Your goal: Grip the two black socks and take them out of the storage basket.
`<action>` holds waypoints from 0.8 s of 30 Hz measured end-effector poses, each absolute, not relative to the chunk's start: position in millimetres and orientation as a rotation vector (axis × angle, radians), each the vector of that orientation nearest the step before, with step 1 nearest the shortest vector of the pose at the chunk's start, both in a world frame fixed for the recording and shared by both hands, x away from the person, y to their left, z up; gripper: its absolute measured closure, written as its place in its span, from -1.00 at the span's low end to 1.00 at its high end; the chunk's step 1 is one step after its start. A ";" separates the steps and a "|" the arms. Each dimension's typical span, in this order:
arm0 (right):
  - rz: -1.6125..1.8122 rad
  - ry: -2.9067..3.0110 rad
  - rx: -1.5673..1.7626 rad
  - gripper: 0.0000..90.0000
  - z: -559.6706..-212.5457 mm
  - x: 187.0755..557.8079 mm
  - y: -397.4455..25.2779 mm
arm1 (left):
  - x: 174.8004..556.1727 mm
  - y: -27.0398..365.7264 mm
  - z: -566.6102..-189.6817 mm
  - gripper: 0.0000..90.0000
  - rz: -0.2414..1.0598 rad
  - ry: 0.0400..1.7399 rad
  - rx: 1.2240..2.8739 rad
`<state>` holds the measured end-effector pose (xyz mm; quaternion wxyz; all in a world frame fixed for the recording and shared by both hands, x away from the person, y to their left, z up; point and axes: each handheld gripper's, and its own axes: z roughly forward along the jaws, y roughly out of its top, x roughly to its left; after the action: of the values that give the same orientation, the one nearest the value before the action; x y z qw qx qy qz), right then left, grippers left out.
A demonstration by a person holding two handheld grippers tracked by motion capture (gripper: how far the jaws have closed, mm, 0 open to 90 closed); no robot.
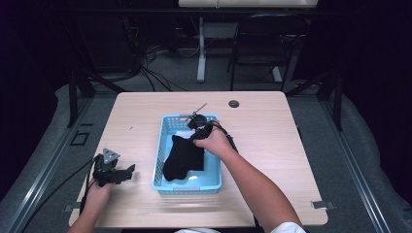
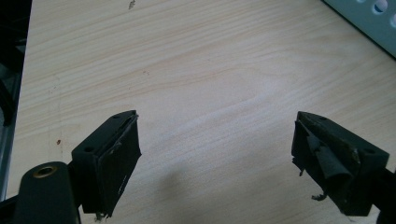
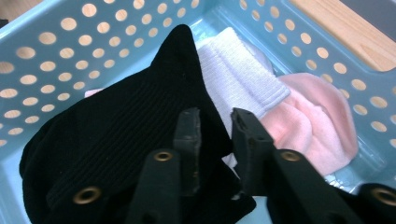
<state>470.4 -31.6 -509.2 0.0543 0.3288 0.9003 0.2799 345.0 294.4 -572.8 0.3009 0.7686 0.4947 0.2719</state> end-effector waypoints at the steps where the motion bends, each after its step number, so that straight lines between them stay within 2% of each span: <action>1: 0.860 2.733 0.995 0.78 -509.2 469.6 -31.4 | 345.0 294.4 -572.9 -0.66 0.722 1.313 2.039; 4: 0.875 2.737 0.968 0.86 -506.9 466.6 -30.9 | 344.8 294.3 -572.9 -0.66 0.723 1.314 2.036; 12: 0.951 2.716 0.899 0.89 -493.6 453.5 -32.5 | 344.9 294.3 -572.9 -0.66 0.723 1.315 2.037; 24: 1.138 2.663 0.743 0.89 -446.0 414.8 -42.1 | 345.2 294.1 -573.2 -0.66 0.725 1.316 2.043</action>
<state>414.8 -42.1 -446.0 0.0760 0.2477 0.8881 0.3796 345.2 294.1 -573.2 0.2982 0.7690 0.4953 0.2727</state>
